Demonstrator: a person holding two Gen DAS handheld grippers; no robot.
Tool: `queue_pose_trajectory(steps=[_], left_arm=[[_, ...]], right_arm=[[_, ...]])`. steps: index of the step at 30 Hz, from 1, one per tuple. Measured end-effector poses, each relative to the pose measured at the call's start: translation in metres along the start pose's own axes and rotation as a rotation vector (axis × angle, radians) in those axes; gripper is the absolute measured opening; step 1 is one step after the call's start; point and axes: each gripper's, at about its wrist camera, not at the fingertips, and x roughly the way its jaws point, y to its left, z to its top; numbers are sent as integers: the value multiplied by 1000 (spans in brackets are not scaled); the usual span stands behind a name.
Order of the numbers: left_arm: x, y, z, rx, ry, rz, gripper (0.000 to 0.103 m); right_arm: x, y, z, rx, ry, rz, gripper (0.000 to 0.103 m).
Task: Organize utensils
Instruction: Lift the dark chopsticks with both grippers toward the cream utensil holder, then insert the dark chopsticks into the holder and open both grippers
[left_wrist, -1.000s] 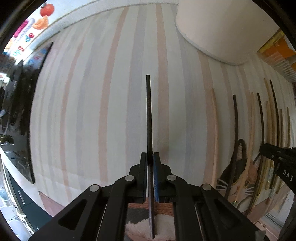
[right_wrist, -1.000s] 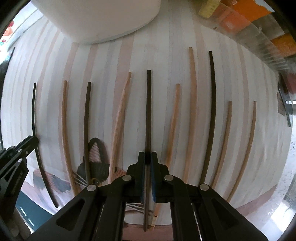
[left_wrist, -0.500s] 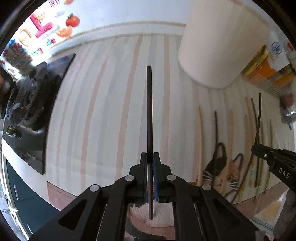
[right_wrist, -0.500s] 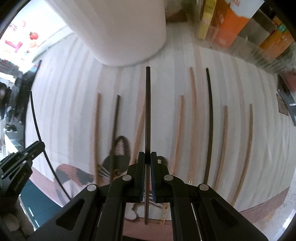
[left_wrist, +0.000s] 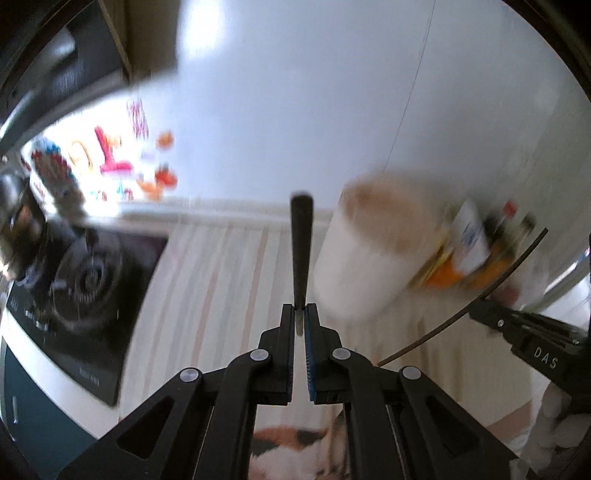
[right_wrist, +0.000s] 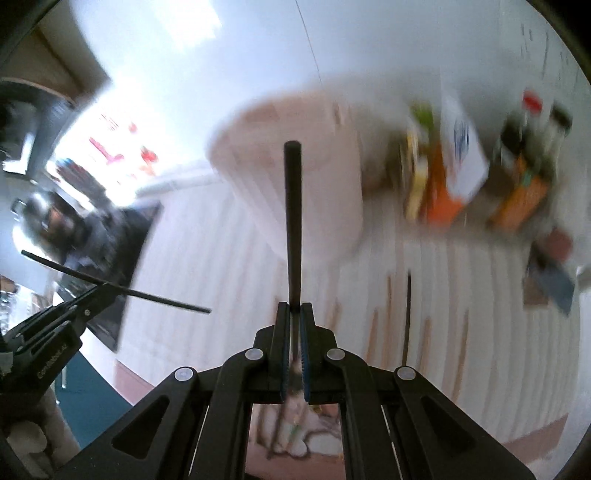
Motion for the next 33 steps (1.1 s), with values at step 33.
queue_pose_trajectory(steps=[33], left_arm=[[119,-41,144,72,150,-152,2]], right_arm=[[1,1,214,-36,-97,-54,5]])
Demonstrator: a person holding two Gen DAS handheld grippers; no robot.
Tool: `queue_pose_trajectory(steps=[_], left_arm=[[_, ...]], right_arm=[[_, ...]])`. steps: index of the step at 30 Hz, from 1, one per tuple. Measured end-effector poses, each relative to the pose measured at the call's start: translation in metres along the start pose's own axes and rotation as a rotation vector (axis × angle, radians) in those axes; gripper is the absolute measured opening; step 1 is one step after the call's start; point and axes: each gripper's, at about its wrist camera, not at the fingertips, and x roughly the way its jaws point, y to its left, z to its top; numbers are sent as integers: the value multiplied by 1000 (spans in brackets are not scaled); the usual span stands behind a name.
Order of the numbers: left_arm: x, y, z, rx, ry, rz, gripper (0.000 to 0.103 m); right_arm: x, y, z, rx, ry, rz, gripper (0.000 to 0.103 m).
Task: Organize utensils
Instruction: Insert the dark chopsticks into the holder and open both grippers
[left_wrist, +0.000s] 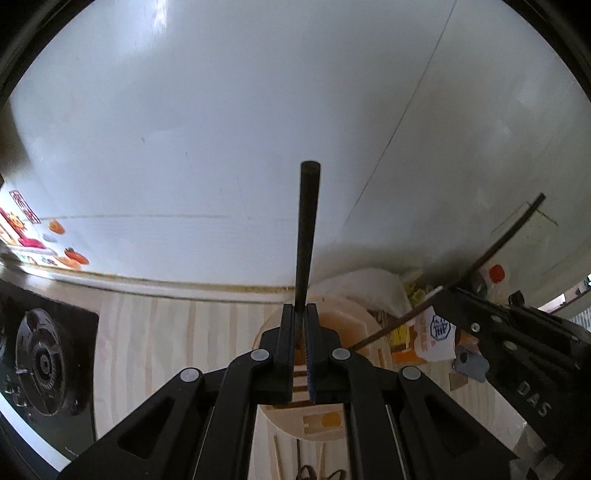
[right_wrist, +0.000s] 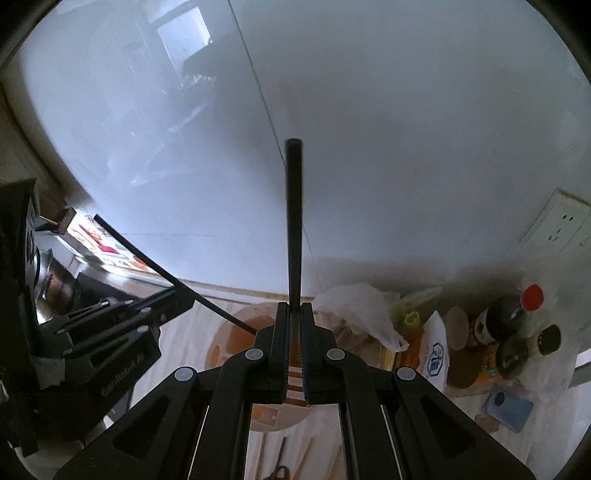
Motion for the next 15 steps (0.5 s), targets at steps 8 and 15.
queue_pose_trajectory(steps=[8,15], left_arm=[[-24,1,-11,-25,5,-9,19],[-69,2,-39,-38,-163,85,77]], right_arm=[[31,-14,-9,30,109,4,14],[0,-30,-25,87,33,13,48]])
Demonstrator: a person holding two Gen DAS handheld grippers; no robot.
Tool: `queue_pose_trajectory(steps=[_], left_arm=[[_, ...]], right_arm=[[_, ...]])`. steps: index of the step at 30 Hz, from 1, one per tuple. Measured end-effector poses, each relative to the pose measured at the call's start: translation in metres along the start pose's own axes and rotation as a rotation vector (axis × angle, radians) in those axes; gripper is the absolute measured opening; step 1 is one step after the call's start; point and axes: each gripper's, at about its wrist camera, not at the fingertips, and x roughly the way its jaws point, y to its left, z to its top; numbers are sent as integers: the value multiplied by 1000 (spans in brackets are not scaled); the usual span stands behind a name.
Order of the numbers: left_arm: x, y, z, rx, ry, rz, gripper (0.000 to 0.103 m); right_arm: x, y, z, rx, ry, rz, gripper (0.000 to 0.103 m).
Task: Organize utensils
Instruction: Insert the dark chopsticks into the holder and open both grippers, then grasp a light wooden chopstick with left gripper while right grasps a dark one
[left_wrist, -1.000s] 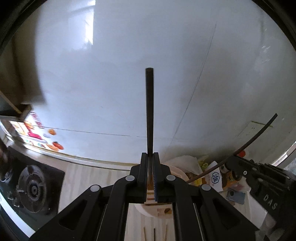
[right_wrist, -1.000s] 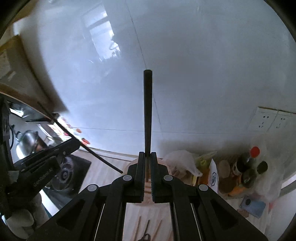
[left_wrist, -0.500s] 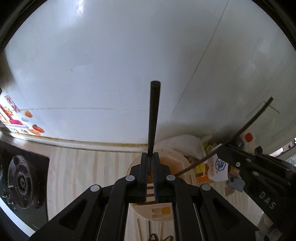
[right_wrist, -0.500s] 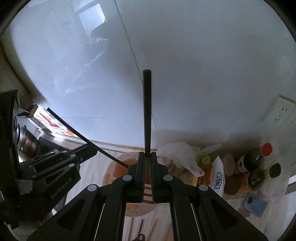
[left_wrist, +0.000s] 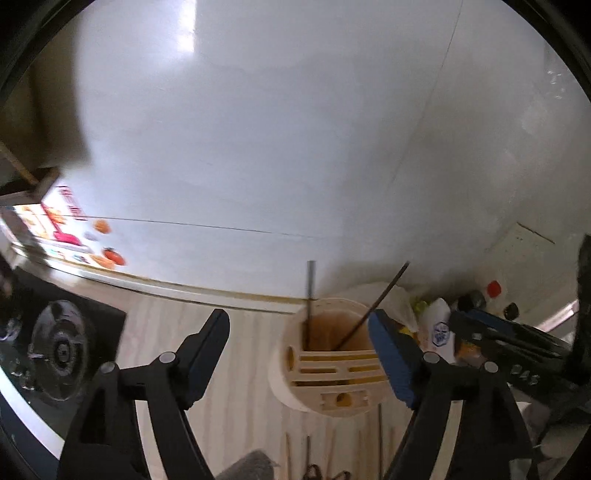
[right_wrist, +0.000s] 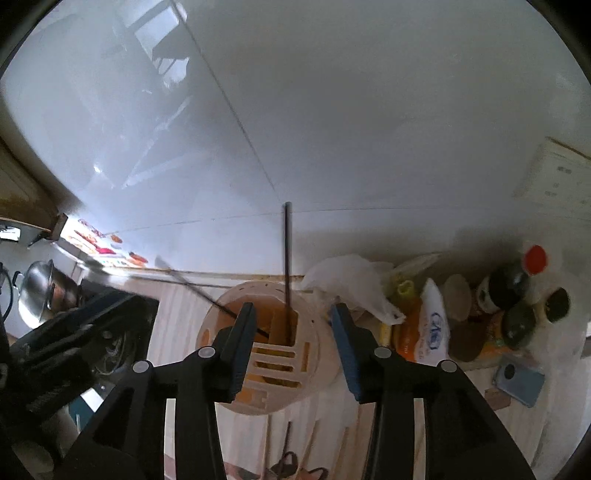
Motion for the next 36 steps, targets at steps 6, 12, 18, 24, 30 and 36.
queue_pose_trajectory(steps=[6,12,18,24,30,36], left_arm=[[-11,9,-35,-14,-65,87,103],[13,14,-89,9,7,153,103],[54,16,-148,11,157,232,103],[102,21,-204,-1,315,234,102],[145,19,-247,24,481,189,65],[175,11,-276,65,580,190,47]], right_arm=[[-31,-14,-38,25,-74,-63,62],[-40,-34,-92,91,-139,-78,84],[-14,-47,-140,109,-109,-109,91],[39,-70,-189,119,81,-117,66],[90,-100,-228,156,242,-151,27],[121,-118,-253,167,341,-155,20]])
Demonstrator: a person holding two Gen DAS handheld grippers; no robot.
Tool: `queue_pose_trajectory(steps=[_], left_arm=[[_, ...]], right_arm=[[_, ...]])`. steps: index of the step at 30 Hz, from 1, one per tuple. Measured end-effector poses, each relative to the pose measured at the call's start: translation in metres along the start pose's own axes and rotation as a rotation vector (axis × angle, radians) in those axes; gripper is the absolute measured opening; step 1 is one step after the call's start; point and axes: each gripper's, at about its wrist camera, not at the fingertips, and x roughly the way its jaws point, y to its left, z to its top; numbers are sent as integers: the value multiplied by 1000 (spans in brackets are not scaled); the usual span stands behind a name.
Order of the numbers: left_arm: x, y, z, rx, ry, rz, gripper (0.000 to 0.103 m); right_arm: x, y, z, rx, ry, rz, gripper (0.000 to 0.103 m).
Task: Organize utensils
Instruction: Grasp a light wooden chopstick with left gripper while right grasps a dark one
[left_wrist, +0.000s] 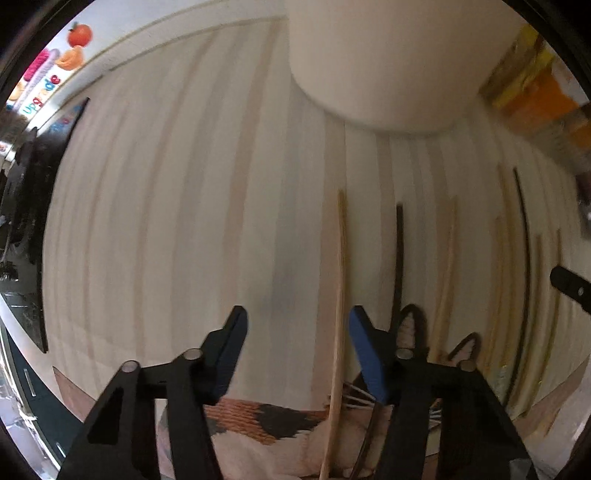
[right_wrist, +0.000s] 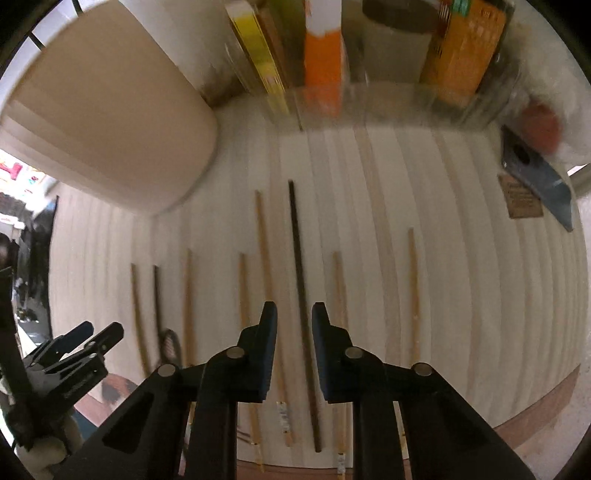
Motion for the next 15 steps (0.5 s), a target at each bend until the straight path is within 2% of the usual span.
queue_pose_trajectory(steps=[3,4,5,6,8,10,11,15], left_arm=[[2,0,-3,4,-12,-2,38],[2,0,-3,4,-12,-17,30],[2,0,-4,3,-13,-35,15],[2,-1,-4,8,-13,-31,9],[1,-2,-4,24,-14,-18,5],[1,-3,-5,35,-16,-12,5],[1,-3,-4,39,-17,-10,5],[1,12,3,42,-3,-13,5]], right_arm=[[15,-1,0,-16,33,-27,20],[19,1,1,-24,40,-30,20],[24,2,0,-32,49,-38,20],[29,2,0,-37,57,-46,20],[38,3,0,-47,71,-58,20],[48,5,-2,-53,86,-90,9],[48,8,-1,-59,65,-105,7],[50,7,-9,-69,80,-129,6]])
